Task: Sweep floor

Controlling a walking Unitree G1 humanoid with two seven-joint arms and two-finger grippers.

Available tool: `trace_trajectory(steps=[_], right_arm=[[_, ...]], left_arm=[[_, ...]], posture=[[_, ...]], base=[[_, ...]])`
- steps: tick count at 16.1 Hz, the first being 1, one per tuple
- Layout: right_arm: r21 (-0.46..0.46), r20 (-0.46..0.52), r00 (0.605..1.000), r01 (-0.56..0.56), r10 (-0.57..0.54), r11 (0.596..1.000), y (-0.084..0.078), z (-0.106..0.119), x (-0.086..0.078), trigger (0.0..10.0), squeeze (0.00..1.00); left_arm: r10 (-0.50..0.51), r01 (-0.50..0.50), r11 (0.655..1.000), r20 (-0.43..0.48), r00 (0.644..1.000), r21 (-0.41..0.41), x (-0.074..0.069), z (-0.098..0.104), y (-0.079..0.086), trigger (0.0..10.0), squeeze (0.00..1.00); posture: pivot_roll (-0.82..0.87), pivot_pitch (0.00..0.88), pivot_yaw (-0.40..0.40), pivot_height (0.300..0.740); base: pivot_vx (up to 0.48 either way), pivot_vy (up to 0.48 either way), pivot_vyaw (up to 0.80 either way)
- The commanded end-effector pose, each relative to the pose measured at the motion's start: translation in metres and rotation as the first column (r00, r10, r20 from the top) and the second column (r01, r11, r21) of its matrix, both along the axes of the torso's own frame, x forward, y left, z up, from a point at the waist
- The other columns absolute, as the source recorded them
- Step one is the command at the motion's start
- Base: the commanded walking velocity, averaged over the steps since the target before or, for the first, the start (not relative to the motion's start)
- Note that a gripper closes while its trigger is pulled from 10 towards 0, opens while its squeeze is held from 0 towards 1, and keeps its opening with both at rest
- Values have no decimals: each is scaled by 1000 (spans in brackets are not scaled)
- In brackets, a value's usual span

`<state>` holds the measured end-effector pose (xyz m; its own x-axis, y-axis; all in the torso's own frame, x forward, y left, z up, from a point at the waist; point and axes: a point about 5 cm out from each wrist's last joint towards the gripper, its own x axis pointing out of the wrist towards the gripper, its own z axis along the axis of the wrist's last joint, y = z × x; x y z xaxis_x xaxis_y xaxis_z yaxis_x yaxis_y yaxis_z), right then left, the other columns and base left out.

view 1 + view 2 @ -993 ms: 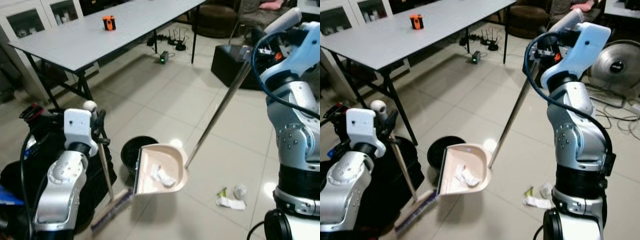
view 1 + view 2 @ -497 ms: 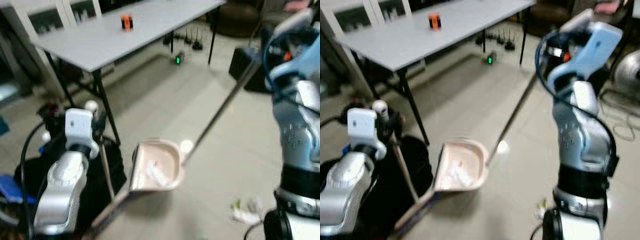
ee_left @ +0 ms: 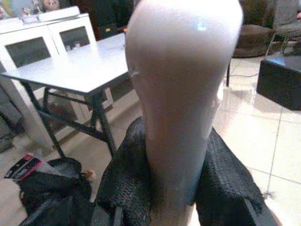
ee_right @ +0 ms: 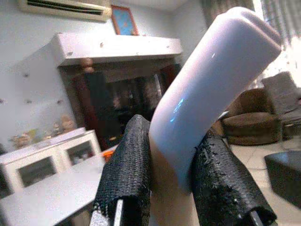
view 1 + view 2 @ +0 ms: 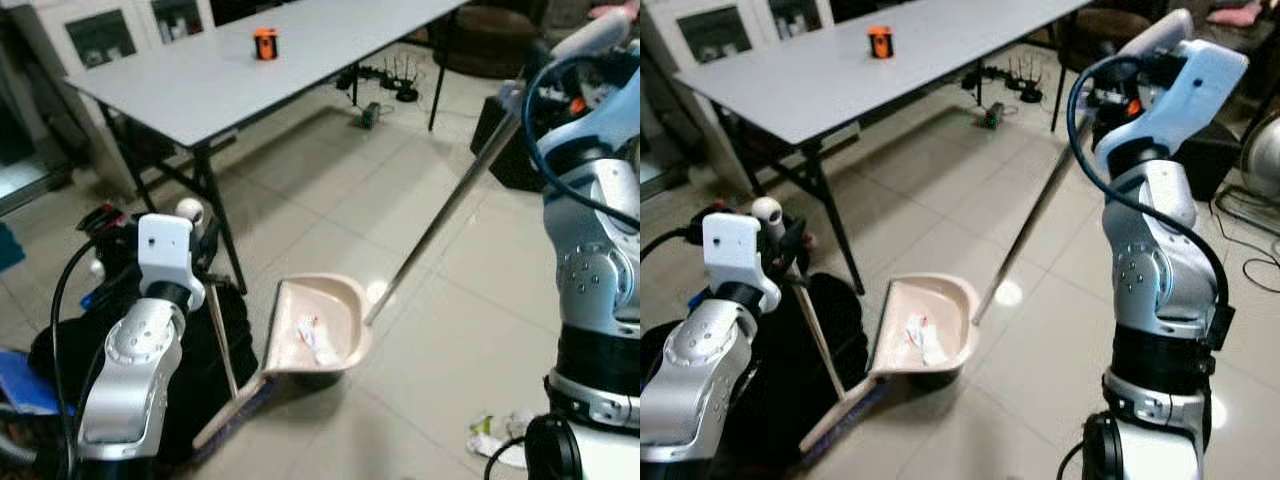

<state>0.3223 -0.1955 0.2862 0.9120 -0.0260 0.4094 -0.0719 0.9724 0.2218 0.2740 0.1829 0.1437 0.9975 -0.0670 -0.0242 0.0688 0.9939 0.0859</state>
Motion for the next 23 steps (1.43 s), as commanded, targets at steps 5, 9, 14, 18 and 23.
trace_trajectory(steps=[5,9,14,18,23], right_arm=[[-72,154,988,13,-2,997,16,24,3,10000,0],[-171,200,978,87,-52,981,23,30,13,10000,0],[-257,253,967,48,19,965,52,26,18,10000,0],[-328,314,949,66,42,942,77,12,16,10000,0],[-456,394,885,-45,247,889,129,-10,-1,10000,0]], left_arm=[[-8,9,1000,47,999,-12,4,8,-2,10000,0],[11,-11,1000,43,999,-1,2,6,3,10000,0],[20,-20,1000,46,999,7,3,6,6,10000,0],[18,-19,1000,47,999,13,1,6,6,10000,0],[14,-15,1000,52,999,21,1,7,7,10000,0]], posture=[[1,0,53,740],[8,0,52,740],[17,0,56,740],[26,0,57,740],[36,0,56,740]], base=[[223,0,0],[0,0,0],[0,0,0],[0,0,0],[0,0,0]])
